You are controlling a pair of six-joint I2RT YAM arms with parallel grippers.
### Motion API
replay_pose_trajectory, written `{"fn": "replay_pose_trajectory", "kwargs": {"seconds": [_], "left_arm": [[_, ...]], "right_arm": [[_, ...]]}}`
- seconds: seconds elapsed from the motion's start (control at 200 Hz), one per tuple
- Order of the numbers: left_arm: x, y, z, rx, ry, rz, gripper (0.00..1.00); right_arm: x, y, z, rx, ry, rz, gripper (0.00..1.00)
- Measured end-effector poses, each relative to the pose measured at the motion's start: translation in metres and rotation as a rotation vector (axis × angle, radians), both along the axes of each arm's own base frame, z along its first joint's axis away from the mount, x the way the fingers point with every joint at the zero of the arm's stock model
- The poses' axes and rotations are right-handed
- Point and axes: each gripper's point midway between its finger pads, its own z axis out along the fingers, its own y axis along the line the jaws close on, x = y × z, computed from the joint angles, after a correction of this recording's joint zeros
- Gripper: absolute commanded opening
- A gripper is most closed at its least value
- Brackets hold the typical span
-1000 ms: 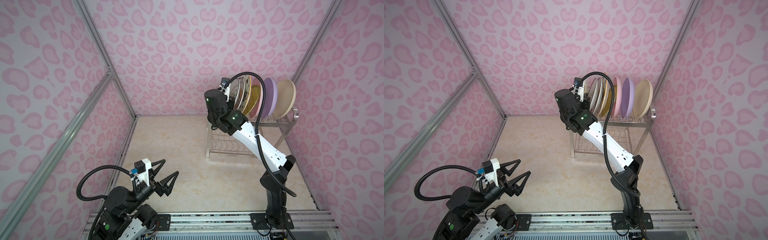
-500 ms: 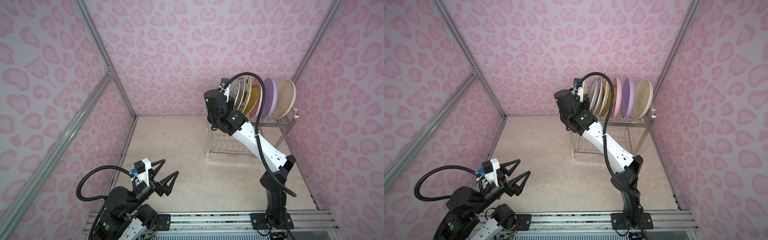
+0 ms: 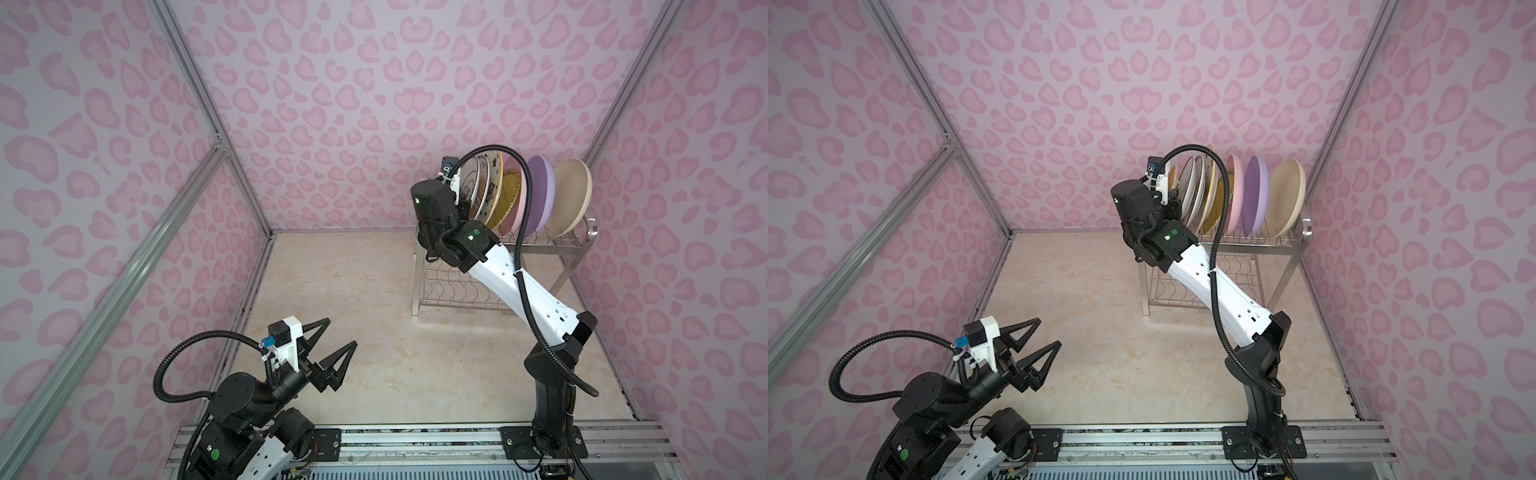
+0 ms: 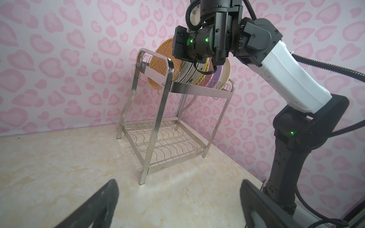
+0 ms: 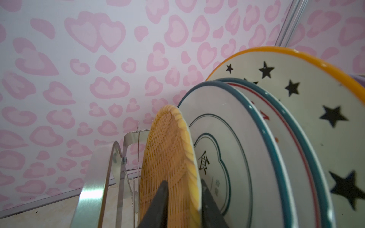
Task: Load plates into a dish rack
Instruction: Place the plate on the dish rack, then reset both arms
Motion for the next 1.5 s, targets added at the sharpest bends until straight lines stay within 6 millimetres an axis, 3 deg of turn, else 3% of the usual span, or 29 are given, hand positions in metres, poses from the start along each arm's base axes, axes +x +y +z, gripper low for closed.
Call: {"fn": "replay_pose_trajectory", "kwargs": {"seconds": [0.355, 0.856, 1.191, 1.246, 1.271, 1.281, 1.291, 1.416, 1.501], "left_arm": [[0.002, -0.001, -0.002, 0.006, 0.006, -0.002, 0.97], [0.002, -0.001, -0.002, 0.007, 0.007, 0.000, 0.97], [0.002, -0.001, -0.002, 0.008, 0.007, -0.004, 0.97], [0.002, -0.001, -0.002, 0.008, 0.008, -0.004, 0.97], [0.002, -0.002, -0.002, 0.009, 0.009, -0.004, 0.97], [0.002, -0.002, -0.002, 0.009, 0.010, -0.004, 0.97], [0.003, -0.002, -0.002, 0.009, 0.010, -0.004, 0.97], [0.004, -0.002, -0.003, 0.012, 0.015, -0.003, 0.97], [0.004, -0.002, -0.004, 0.013, 0.016, -0.002, 0.97]], "right_arm": [[-0.011, -0.003, 0.018, 0.036, -0.035, 0.012, 0.52], [-0.027, 0.000, 0.032, 0.026, -0.061, 0.011, 0.55], [-0.053, 0.002, 0.060, 0.034, -0.111, 0.049, 0.57], [-0.058, 0.002, 0.066, 0.039, -0.120, 0.061, 0.68], [-0.060, 0.003, 0.069, 0.040, -0.122, 0.072, 0.80], [-0.061, 0.003, 0.070, 0.042, -0.124, 0.078, 0.94], [-0.062, 0.004, 0.071, 0.042, -0.125, 0.086, 0.97], [-0.074, 0.001, 0.081, 0.027, -0.124, 0.161, 0.99], [-0.084, 0.000, 0.077, 0.012, -0.109, 0.257, 0.99]]}}
